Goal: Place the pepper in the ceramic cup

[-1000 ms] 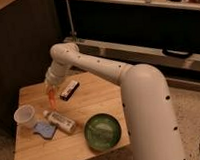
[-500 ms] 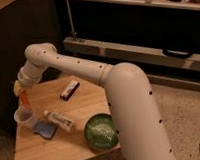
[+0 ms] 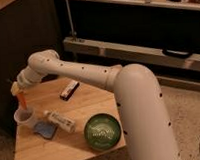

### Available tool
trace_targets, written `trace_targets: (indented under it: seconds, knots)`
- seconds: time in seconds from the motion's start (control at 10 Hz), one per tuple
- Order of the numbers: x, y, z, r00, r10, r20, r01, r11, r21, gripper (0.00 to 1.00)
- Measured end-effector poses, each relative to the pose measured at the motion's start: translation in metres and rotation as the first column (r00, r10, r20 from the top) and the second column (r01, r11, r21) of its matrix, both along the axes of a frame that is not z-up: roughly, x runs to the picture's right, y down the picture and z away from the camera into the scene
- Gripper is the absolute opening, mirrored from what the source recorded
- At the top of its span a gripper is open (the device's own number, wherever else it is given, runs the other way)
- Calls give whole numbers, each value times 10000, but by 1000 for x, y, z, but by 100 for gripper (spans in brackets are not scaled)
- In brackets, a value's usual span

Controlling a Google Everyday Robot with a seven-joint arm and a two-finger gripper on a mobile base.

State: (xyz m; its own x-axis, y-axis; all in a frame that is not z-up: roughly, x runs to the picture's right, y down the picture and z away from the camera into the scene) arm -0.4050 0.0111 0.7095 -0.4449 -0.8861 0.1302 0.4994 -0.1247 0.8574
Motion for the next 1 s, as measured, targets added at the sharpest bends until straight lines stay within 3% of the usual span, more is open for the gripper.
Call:
trace_targets:
  seconds: [0.7,0.9,1.0]
  knots:
    - [1,22,21,9994,-342,-82,341,9993,-119,0]
    - [3,28,24,9994,-342,-56,340,9992,-207,11]
    - [3,31,23,9994,-345,27,345,9991,-252,22]
